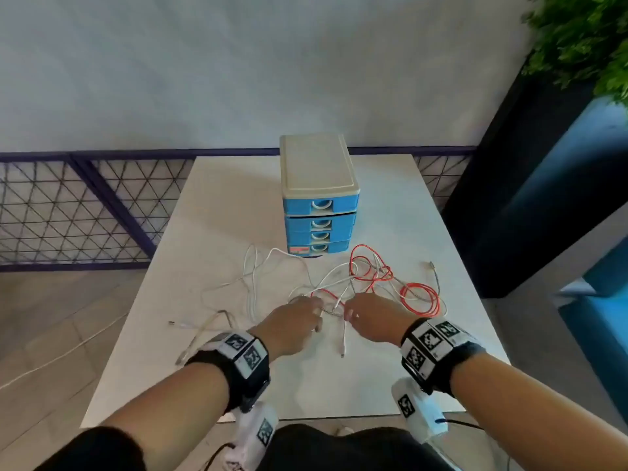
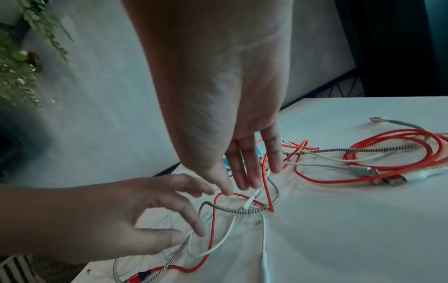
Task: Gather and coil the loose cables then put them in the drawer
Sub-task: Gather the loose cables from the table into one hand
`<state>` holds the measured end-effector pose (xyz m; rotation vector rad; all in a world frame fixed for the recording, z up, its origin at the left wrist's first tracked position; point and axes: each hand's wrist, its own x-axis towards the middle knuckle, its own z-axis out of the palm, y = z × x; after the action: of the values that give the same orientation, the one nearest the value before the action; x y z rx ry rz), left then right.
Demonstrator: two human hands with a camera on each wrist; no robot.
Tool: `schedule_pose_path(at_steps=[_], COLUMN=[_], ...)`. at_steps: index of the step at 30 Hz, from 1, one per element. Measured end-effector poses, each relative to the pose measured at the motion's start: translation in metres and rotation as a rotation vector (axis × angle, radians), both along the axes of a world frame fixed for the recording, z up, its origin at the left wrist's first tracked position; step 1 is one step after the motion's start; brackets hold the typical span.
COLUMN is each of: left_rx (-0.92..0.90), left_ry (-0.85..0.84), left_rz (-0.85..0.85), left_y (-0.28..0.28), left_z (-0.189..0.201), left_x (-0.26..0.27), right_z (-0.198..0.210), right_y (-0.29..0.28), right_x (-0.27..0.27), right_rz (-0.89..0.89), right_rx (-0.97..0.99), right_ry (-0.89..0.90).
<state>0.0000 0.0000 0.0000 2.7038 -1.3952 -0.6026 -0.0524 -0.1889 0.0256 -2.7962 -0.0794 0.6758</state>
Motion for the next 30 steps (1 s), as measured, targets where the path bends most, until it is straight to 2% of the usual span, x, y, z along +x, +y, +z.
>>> schedule_pose_path(at_steps=[3, 5, 7, 10, 12, 14, 17, 19, 22, 27, 30], left_rx=[0.044, 0.053, -0.095, -0.44, -0.54, -0.568, -0.477, -0.432, -0.518, -0.313, -0.361], left_ry=[-0.114, -0.11, -0.003, 0.193, 0.281, 0.316, 0.408, 0.508, 0.671, 0.682, 0.631], left_rz=[-0.073, -0.082, 0.008, 0.131, 0.187, 0.262, 0.387, 0.461, 0.551, 0.542, 0.583], left_y=[-0.015, -0.021, -0.027, -0.038, -0.037, -0.032, -0.019, -0.008, 0.009, 0.046, 0.059], left_z=[-0.01, -0.01, -0.005, 0.02, 0.036, 0.046, 0.054, 0.057, 0.056, 0.039, 0.035], left_x=[0.011, 0.015, 0.018, 0.029, 0.039, 0.047, 0.056, 0.06, 0.065, 0.067, 0.067], right_z=[-0.005, -0.004, -0.005, -0.002, 0.005, 0.013, 0.018, 0.019, 0.02, 0.023, 0.031], right_y=[0.0, 0.001, 0.002, 0.005, 0.005, 0.002, -0.008, -0.021, -0.039, -0.075, -0.082], right_x=[0.004, 0.006, 0.01, 0.021, 0.032, 0.042, 0.056, 0.066, 0.078, 0.093, 0.096], right_rz=[-0.117, -0.176, -0.194, -0.16, -0.144, -0.068, 0.049, -0.008, -0.075, -0.291, -0.251], right_rx=[0.114, 0.211, 0.323, 0.393, 0.385, 0.28, 0.107, 0.1, 0.102, 0.071, -0.057], right_ry=[-0.051, -0.054, -0.064, -0.122, -0.162, -0.169, -0.237, -0.271, -0.319, -0.36, -0.24])
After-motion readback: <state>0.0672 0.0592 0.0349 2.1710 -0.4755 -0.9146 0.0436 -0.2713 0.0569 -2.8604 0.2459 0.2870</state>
